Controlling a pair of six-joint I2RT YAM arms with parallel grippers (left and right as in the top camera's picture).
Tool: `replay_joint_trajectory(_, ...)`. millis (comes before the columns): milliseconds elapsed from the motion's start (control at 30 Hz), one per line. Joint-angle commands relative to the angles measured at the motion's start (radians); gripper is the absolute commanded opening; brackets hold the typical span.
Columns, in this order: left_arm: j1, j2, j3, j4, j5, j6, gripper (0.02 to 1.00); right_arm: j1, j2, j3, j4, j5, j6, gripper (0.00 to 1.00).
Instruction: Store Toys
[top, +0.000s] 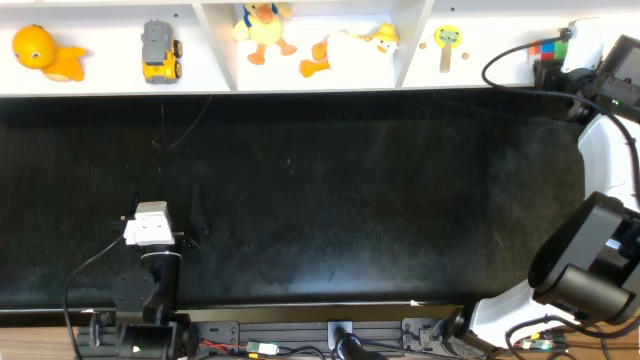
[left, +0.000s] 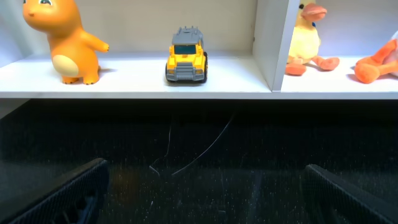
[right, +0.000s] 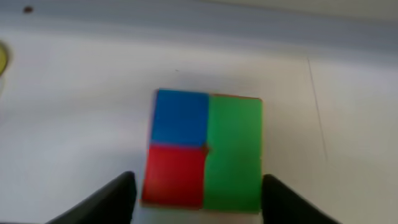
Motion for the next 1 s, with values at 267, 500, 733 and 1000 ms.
replay_joint_trajectory(267, -0.003, -0.01, -0.001, -0.002, -0.001, 0.019, 0.998, 0.006, -0.004, 0.037, -0.01, 0.003, 0.0, 0.998)
replay_joint_trajectory(500, -0.003, -0.01, -0.001, -0.002, -0.001, 0.019, 0.998, 0.006, -0.075, -0.005, -0.019, 0.002, 0.0, 0.996)
replay_joint_trajectory(733, -0.003, -0.01, -0.001, -0.002, -0.001, 0.019, 0.998, 0.018, -0.253, -0.189, 0.014, 0.002, -0.003, 0.996)
replay_joint_trajectory(1000, -0.003, -0.01, -0.001, -0.002, -0.001, 0.019, 0.998, 0.089, -0.449, -0.354, 0.035, 0.003, 0.005, 0.996)
